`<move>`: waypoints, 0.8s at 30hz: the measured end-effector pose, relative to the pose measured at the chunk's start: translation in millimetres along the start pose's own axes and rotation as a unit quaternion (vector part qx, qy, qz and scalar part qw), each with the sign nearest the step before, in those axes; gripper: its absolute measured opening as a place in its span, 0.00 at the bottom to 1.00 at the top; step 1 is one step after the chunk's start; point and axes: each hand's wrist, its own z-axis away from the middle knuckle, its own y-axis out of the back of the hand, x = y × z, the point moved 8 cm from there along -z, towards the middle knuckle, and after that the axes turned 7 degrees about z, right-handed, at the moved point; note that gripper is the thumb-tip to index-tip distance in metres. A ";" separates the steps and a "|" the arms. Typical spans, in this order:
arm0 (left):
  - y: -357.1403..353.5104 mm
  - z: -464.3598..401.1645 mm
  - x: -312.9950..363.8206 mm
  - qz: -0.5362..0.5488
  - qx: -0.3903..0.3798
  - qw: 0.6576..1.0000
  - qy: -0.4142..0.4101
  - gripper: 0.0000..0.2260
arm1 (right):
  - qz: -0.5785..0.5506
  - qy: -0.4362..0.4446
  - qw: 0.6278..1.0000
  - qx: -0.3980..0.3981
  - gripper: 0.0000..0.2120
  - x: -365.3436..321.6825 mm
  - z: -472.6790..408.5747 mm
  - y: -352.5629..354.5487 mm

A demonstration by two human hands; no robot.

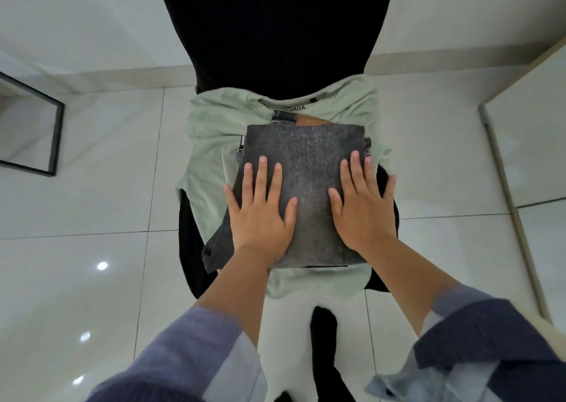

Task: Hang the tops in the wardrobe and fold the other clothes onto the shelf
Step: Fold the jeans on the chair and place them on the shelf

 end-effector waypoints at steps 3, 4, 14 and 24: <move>-6.1 13.8 -8.1 -0.006 0.009 1.000 -0.022 0.30 | -0.002 0.009 1.000 0.022 0.33 0.5 4.1 -6.5; -8.0 14.5 -10.0 0.003 0.009 1.000 -0.030 0.30 | -0.005 0.010 1.000 0.029 0.33 0.3 3.3 -8.2; -4.7 32.9 -36.7 0.089 -0.002 0.991 0.103 0.36 | -0.082 -0.067 0.991 0.077 0.27 15.0 31.4 -7.6; 6.3 46.5 -73.2 0.115 -0.021 0.955 0.273 0.40 | -0.273 -0.262 0.926 -0.006 0.32 39.8 46.0 -26.6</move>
